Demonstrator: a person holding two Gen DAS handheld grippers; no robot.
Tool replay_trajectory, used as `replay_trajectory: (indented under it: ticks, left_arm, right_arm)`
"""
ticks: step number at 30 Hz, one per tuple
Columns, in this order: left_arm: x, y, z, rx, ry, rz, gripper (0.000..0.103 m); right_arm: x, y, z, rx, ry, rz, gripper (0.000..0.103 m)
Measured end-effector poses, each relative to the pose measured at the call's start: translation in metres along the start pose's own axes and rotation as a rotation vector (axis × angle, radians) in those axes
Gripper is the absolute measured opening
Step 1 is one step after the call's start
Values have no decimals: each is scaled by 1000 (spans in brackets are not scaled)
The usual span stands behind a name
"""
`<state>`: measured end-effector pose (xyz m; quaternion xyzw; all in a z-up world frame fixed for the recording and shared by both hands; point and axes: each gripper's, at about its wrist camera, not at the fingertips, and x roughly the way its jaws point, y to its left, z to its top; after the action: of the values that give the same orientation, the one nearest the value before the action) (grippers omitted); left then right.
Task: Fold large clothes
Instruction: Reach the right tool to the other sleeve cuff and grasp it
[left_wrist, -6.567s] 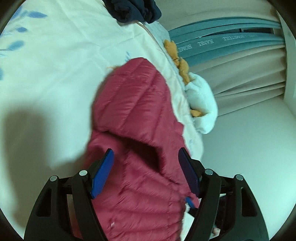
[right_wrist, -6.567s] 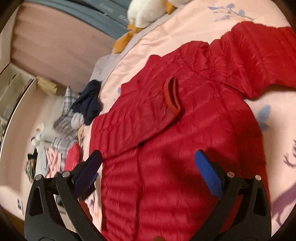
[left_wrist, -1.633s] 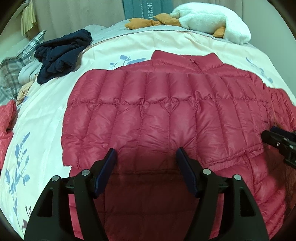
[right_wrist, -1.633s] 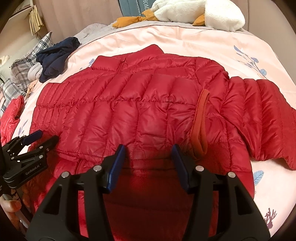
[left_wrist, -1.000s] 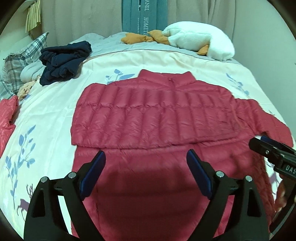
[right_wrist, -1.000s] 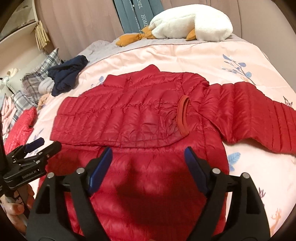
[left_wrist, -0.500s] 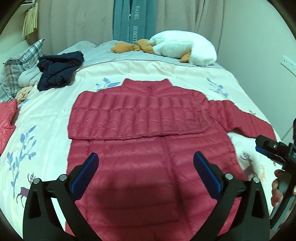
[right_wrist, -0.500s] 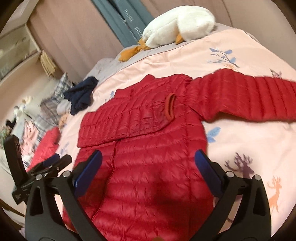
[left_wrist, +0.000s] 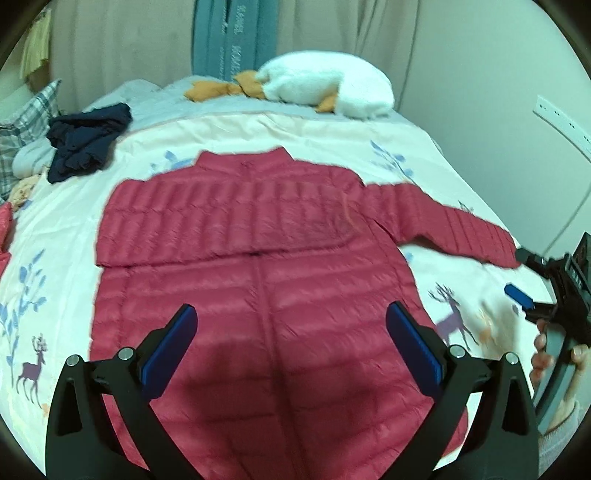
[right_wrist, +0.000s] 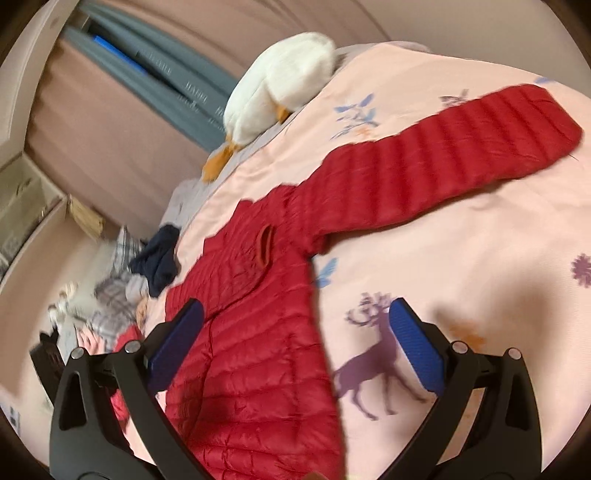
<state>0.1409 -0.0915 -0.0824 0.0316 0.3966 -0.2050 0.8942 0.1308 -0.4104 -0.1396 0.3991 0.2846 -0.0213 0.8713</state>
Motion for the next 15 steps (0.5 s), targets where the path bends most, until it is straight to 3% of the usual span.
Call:
replay_trajectory:
  ticks: [6,9,15]
  left_arm:
    - [3,-4,-15,-11,35,-17,102]
    - [2,7,-23,-73,48,-41,102]
    - [0,39,-41,-234,72,-46,102]
  right_arm:
    - [-27,-47,11,85,-99,-47,101]
    - [-36,-69,15,119,-134,-79,101]
    - [-43,-118,27,208,-114,-96,101]
